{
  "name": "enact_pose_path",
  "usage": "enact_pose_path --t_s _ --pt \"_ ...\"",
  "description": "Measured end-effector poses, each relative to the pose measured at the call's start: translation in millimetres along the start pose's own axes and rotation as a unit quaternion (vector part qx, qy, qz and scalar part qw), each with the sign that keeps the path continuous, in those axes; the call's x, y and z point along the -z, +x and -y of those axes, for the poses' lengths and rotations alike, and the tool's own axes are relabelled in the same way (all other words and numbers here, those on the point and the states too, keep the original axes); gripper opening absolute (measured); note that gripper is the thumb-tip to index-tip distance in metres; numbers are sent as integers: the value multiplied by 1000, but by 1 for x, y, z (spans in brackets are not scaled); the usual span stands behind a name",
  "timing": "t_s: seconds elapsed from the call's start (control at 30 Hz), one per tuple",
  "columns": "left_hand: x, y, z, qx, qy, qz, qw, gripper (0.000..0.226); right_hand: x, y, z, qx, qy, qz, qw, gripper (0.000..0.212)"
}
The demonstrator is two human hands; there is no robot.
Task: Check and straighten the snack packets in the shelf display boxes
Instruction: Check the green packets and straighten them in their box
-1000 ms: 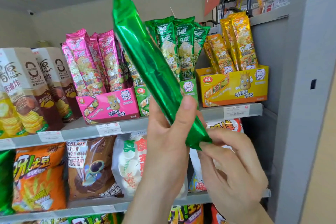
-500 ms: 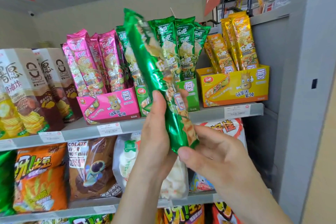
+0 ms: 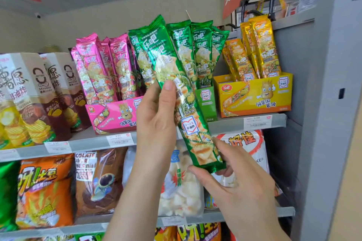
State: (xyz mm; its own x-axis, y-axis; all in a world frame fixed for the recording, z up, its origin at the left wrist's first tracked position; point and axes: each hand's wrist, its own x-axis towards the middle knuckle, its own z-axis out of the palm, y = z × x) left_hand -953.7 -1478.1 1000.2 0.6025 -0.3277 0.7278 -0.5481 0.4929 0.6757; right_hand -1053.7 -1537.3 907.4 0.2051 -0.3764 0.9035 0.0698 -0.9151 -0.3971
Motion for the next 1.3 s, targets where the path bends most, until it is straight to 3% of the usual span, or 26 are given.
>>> enact_pose_path --t_s 0.07,0.13,0.2,0.27,0.33,0.4,0.57,0.63,0.7,0.77,0.8,0.93,0.97,1.13,1.3 --pt "2 0 2 6 2 21 1000 16 1 2 0 -26 21 23 999 52" --pt "5 3 3 -5 29 43 999 48 5 4 0 -80 55 58 994 48" --pt "11 5 2 -65 74 82 992 44 11 12 -3 -131 85 128 979 53" --pt "12 5 -4 -108 121 125 979 49 17 28 -7 -110 107 148 977 53" --pt "11 5 -7 -120 152 159 968 52 27 56 -6 -113 174 111 972 49" --pt "8 4 -5 -123 182 187 957 56 37 89 -3 -108 232 95 962 60" --pt "-6 21 -15 -147 207 229 940 57 56 157 -1 -23 285 153 946 85" --pt "-5 43 -22 -192 222 234 927 51 60 175 -3 14 260 126 957 77" --pt "-3 76 -34 -257 256 181 914 39 65 194 -5 39 243 60 967 65" --pt "-6 115 -47 -310 331 115 884 33 69 213 -7 56 245 -2 968 53" --pt "-10 133 -52 -318 393 118 855 36 70 221 -7 64 246 -22 967 50" --pt "-34 179 -42 -225 623 272 698 46 62 244 -7 91 237 -34 967 50" --pt "-37 184 -38 -216 645 283 676 42 58 247 -7 95 225 -26 969 51" --pt "-38 199 -33 -241 634 290 675 24 45 253 -13 96 182 20 978 48" --pt "-36 210 -36 -188 628 342 673 38 40 255 -19 85 130 46 987 48"
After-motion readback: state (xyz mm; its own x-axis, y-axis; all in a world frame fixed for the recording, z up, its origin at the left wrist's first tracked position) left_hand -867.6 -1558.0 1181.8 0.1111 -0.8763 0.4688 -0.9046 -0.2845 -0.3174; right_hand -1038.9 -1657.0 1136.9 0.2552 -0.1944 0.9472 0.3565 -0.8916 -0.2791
